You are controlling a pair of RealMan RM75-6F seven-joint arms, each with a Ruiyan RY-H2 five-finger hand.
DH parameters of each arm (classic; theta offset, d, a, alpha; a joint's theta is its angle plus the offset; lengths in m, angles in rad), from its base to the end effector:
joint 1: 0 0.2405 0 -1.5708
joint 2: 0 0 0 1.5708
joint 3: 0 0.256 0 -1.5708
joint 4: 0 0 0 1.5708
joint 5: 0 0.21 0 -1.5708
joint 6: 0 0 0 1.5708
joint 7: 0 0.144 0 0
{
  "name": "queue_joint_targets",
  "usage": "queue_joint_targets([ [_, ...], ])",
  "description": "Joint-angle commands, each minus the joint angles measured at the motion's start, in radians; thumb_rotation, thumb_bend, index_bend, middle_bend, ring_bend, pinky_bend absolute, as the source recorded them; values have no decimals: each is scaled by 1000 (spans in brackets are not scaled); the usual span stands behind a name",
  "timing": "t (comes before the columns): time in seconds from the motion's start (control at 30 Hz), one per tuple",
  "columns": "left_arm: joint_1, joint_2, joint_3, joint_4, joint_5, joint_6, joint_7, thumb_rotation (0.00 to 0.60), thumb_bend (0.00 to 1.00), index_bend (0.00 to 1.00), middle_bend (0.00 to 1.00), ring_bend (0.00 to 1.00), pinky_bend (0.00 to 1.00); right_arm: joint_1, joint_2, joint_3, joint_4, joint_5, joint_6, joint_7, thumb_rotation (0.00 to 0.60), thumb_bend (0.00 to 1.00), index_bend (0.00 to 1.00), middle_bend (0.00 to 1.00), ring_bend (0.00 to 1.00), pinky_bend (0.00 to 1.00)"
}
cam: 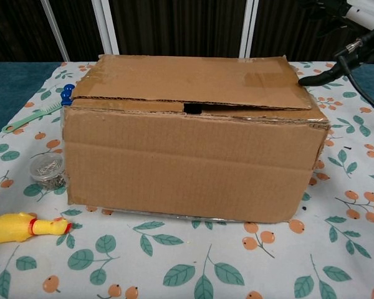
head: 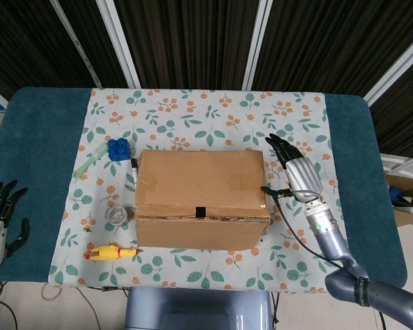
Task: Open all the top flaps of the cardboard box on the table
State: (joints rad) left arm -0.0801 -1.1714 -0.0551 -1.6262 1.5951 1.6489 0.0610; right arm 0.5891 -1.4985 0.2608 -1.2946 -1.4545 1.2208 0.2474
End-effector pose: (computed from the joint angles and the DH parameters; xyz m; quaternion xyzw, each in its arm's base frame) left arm -0.2831 0.1774 0.1593 -0.5818 -0.3220 -0.4559 0.5916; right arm -0.1884 -0.3581 0.0634 0.6082 -0.3842 0.5649 0.4043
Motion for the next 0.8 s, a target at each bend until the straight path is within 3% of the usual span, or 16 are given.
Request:
queue_joint_targets([
  [0.03,0,0,0,0,1,0,0,600,527,161,78,0,0,1,0,0,16,1,6,-13,600,61,0,68,106,192],
  [0.2,1,3,-2,-1,3,-1,-6,600,527,161,78,0,0,2,8,-16,64,-17,20,-58,600,62,0,68,107,192],
  [0.47,5,3,-2,-2,11,4,-7,600,527,161,78,0,0,5,25,-52,62,-44,5,-10,600,60,0,68,107,192],
  [0.8,9,3,-10,-1,7,10,-13,600,527,161,78,0,0,25,-11,-32,44,-21,-3,101,600,59,0,68,107,192],
])
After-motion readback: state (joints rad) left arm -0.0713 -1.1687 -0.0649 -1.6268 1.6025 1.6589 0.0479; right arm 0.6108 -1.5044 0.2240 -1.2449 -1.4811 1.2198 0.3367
